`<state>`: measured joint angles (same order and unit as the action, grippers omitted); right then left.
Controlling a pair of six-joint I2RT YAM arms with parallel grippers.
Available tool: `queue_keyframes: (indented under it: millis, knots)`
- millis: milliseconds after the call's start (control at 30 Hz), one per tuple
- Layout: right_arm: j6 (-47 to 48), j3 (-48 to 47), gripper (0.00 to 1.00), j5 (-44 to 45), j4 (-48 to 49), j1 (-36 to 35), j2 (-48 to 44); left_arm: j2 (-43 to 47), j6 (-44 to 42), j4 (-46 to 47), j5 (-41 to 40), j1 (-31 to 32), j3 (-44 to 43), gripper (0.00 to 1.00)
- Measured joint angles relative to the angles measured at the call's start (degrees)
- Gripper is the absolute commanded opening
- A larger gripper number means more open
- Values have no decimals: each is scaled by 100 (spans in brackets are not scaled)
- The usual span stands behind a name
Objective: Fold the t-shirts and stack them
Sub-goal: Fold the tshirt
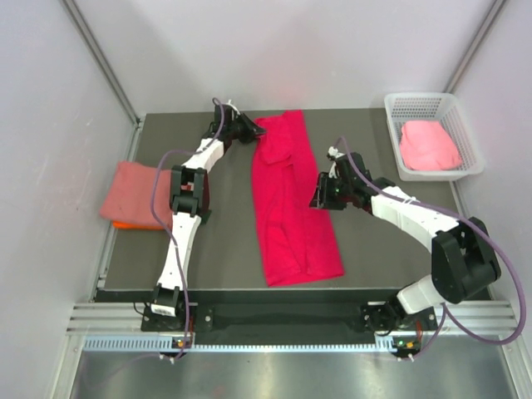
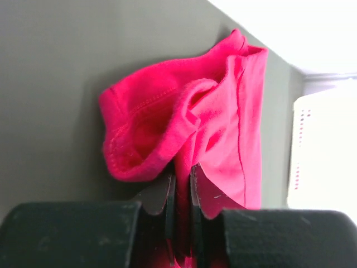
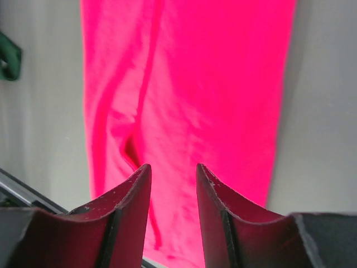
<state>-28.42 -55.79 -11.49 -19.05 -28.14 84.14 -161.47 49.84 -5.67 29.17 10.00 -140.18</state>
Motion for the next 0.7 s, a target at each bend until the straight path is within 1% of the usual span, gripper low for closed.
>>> queue_keyframes:
  millis: [100, 200, 233, 300, 333, 367, 400, 533, 633, 700]
  knots:
    - [105, 107, 39, -122, -20, 133, 0, -46, 210, 181, 0, -28, -11, 6]
    - [173, 186, 40, -225, 17, 160, 0, -46, 240, 184, -9, -92, -4, 14]
    - [188, 225, 40, -236, 35, 164, 2, -44, 234, 190, -7, -116, 11, 27]
    - [197, 332, 42, -232, 63, 170, 2, 26, 229, 286, 17, -164, 149, 45]
    - [208, 398, 44, -225, 61, 170, 2, 120, 201, 317, 22, -186, 269, 56]
    - [225, 485, 46, -212, 66, 170, 2, 273, 136, 319, 4, -210, 428, 83]
    - [240, 581, 49, -186, 79, 170, -4, 424, 114, 398, 52, -234, 627, 99]
    - [286, 1097, 49, -20, 7, 170, -155, 1217, -195, 321, 0, -326, 1366, 99]
    - [289, 1460, 48, 85, -133, 170, -455, 1655, -463, 70, -118, -356, 1714, 99]
    - [273, 1635, 47, 192, -249, 170, -715, 2033, -610, -98, -273, -365, 2159, 99]
